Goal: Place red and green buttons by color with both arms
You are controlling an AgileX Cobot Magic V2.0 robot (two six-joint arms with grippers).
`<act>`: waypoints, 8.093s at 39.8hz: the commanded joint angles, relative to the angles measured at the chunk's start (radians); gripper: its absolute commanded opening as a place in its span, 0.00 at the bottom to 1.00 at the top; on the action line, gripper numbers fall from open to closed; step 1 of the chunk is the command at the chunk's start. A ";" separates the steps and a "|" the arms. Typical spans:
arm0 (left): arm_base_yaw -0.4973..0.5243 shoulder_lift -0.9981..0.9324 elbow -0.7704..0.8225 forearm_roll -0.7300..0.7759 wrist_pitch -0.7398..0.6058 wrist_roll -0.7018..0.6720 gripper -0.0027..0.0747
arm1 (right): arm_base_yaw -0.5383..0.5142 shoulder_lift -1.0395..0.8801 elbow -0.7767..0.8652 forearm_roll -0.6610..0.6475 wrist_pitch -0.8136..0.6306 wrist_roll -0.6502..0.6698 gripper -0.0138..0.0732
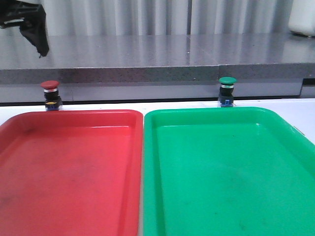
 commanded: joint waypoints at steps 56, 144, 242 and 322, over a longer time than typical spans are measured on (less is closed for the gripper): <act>-0.036 0.130 -0.319 -0.008 0.093 0.011 0.12 | 0.002 0.014 -0.036 -0.001 -0.085 -0.003 0.84; -0.060 -0.641 0.653 -0.089 -0.228 0.002 0.01 | 0.002 0.014 -0.036 -0.001 -0.085 -0.003 0.84; 0.011 -1.860 1.199 -0.093 -0.543 0.002 0.01 | 0.179 1.068 -0.616 0.004 -0.154 -0.003 0.84; 0.011 -1.860 1.199 -0.093 -0.543 0.002 0.01 | 0.285 1.367 -1.009 -0.003 -0.011 0.084 0.27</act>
